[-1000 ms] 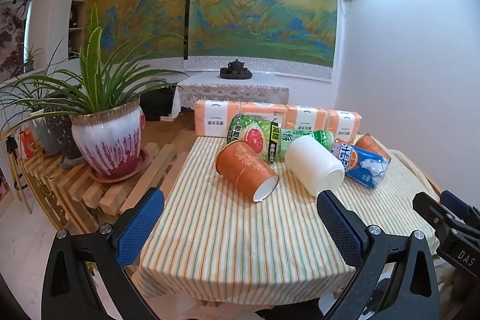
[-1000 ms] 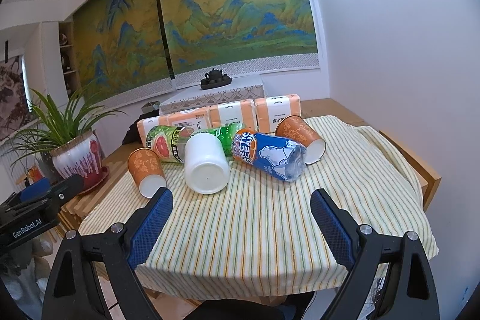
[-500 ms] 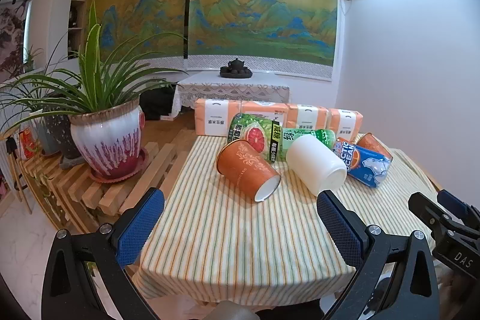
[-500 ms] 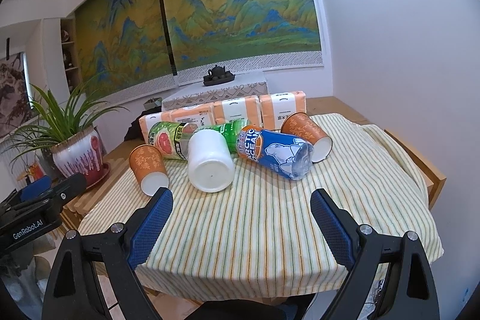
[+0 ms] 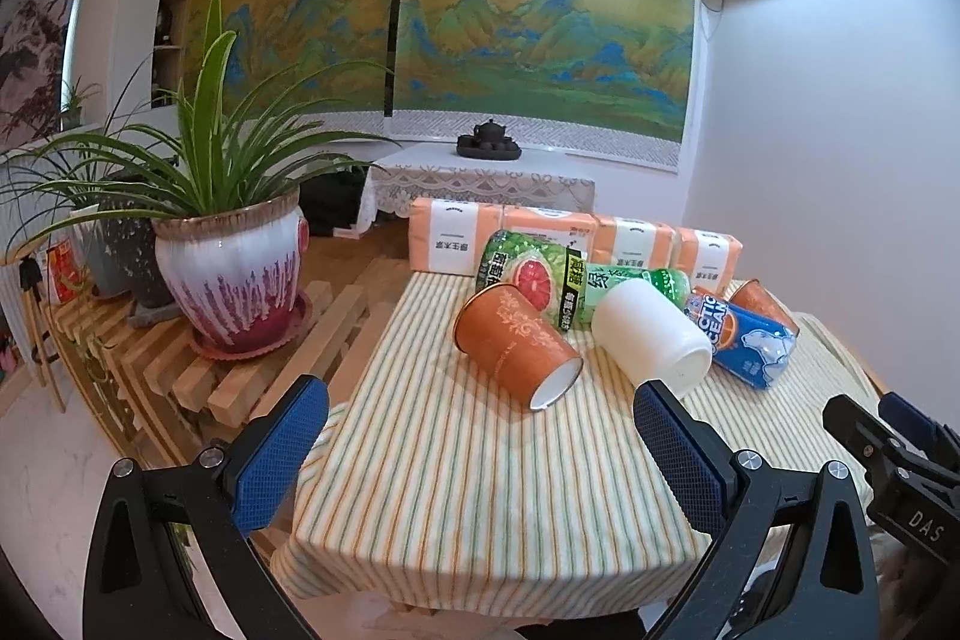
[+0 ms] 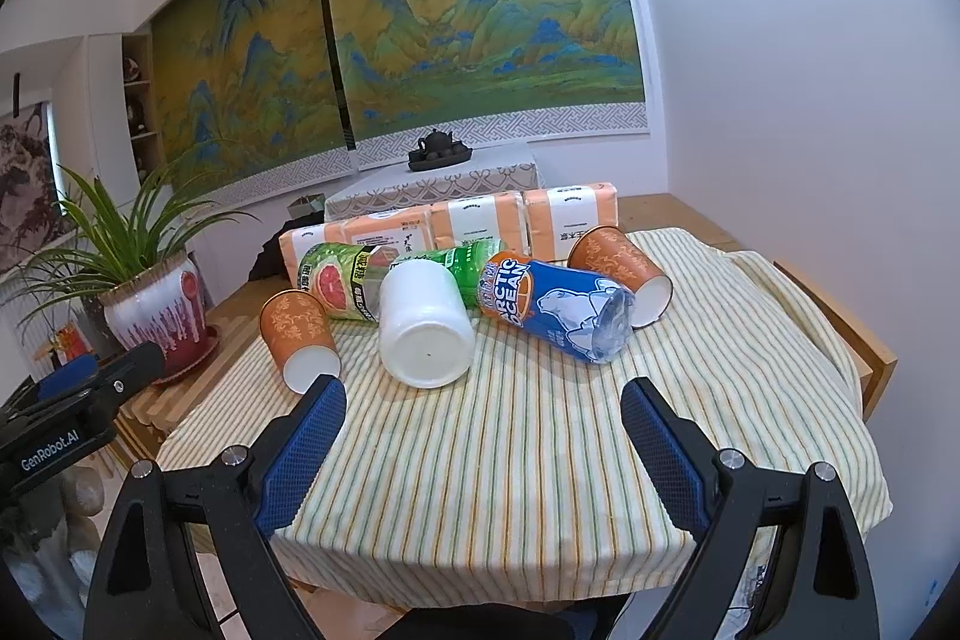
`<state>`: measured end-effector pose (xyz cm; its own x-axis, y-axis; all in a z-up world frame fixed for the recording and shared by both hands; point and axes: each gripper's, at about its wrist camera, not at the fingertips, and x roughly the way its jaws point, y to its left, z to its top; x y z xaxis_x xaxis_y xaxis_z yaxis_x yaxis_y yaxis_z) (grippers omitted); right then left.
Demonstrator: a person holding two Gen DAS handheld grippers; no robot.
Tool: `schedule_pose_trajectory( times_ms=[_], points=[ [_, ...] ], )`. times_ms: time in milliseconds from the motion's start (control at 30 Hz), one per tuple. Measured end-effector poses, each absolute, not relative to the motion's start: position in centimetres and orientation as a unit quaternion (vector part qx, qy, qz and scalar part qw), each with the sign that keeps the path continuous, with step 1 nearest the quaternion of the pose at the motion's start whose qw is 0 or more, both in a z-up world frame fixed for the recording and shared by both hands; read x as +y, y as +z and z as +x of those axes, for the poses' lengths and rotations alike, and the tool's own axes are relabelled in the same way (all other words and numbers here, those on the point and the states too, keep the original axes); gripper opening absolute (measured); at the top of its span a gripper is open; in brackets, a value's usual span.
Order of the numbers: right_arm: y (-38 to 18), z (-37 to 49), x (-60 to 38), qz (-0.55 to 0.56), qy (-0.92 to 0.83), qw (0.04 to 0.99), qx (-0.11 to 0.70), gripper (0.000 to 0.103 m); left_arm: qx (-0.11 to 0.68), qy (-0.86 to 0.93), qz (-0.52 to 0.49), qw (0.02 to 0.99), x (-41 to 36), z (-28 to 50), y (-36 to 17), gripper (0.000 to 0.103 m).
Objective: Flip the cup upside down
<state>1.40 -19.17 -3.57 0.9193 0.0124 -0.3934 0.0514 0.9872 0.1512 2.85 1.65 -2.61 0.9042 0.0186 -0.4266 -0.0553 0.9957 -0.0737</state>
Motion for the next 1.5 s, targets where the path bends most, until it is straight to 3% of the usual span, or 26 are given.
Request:
schedule_pose_trajectory(
  times_ms=[667, 1333, 1400, 1500],
  points=[
    [-4.1, 8.5, -17.0, 0.049, 0.015, 0.974, 0.219, 0.096, 0.233, 0.025, -0.044, 0.971, 2.7, 3.9, -3.8, 0.103],
    [-6.0, 17.9, -15.2, 0.015, 0.039, 0.946, 0.322, 0.096, 0.250, 0.045, -0.066, 0.965, 5.5, 5.8, -4.9, 0.103],
    [-6.1, 18.2, -15.0, 0.014, 0.042, 0.943, 0.329, 0.093, 0.250, 0.046, -0.067, 0.965, 5.7, 5.9, -5.0, 0.103],
    [-6.4, 18.5, -14.9, 0.009, 0.045, 0.940, 0.339, 0.079, 0.251, 0.047, -0.069, 0.964, 5.7, 6.0, -5.1, 0.103]
  ],
)
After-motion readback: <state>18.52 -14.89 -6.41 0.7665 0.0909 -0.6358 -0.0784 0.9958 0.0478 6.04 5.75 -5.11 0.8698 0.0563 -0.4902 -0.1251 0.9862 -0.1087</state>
